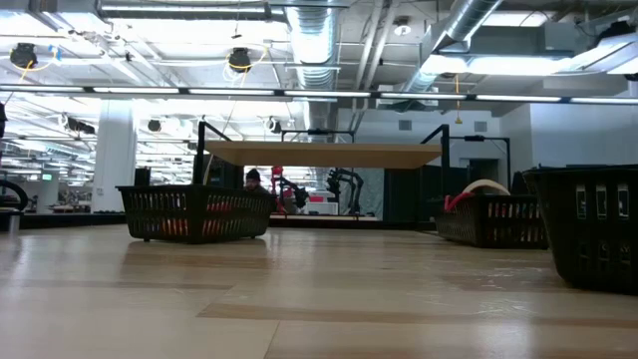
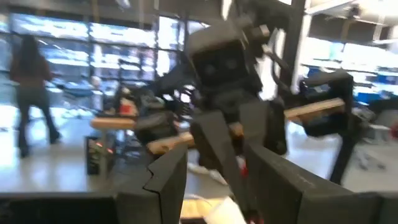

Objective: Pick & Place Office Desk Supplies
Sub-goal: Put the red rubber band into the top right black bin

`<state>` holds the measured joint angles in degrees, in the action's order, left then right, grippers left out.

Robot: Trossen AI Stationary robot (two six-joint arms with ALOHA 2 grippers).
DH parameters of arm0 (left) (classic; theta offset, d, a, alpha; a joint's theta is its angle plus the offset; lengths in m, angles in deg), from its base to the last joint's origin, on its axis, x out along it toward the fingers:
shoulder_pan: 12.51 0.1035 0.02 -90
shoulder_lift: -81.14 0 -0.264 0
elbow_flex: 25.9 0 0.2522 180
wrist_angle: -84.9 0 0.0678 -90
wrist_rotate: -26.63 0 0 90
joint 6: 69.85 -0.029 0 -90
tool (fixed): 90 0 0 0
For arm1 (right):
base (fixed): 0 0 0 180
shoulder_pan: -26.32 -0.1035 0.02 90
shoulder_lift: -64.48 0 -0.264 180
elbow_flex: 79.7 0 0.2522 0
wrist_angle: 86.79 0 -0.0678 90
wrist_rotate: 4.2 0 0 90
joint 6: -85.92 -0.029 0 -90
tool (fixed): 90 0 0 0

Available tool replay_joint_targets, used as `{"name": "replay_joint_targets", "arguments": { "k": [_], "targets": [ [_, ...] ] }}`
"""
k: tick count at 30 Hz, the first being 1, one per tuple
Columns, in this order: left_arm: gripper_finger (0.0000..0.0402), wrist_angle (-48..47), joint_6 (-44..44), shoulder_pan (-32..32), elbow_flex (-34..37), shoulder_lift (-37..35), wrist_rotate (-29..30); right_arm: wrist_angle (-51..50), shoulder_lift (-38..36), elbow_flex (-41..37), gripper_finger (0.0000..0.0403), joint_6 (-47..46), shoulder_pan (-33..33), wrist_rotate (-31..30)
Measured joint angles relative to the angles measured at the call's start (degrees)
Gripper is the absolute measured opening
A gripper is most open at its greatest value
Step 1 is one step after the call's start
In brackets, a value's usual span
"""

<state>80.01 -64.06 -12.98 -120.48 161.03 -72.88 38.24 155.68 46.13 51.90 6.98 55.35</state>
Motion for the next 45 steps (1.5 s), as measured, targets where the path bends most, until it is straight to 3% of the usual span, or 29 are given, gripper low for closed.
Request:
{"name": "replay_joint_targets", "arguments": {
  "k": [4,15,45],
  "targets": [
    [0.0164,-2.86,-3.17,0.02,0.02,-0.97,4.52,-0.09,0.0,0.0,0.0,0.0,-0.01,0.01],
    [0.0163,-5.43,-3.9,0.55,-0.06,-3.9,5.53,-0.09,0.0,0.0,0.0,-0.02,0.59,0.36],
    [0.0153,-31.52,-5.55,0.55,0.0,-26.78,11.25,0.52,0.0,-0.01,0.0,-0.02,0.73,0.42]
  ]
}}
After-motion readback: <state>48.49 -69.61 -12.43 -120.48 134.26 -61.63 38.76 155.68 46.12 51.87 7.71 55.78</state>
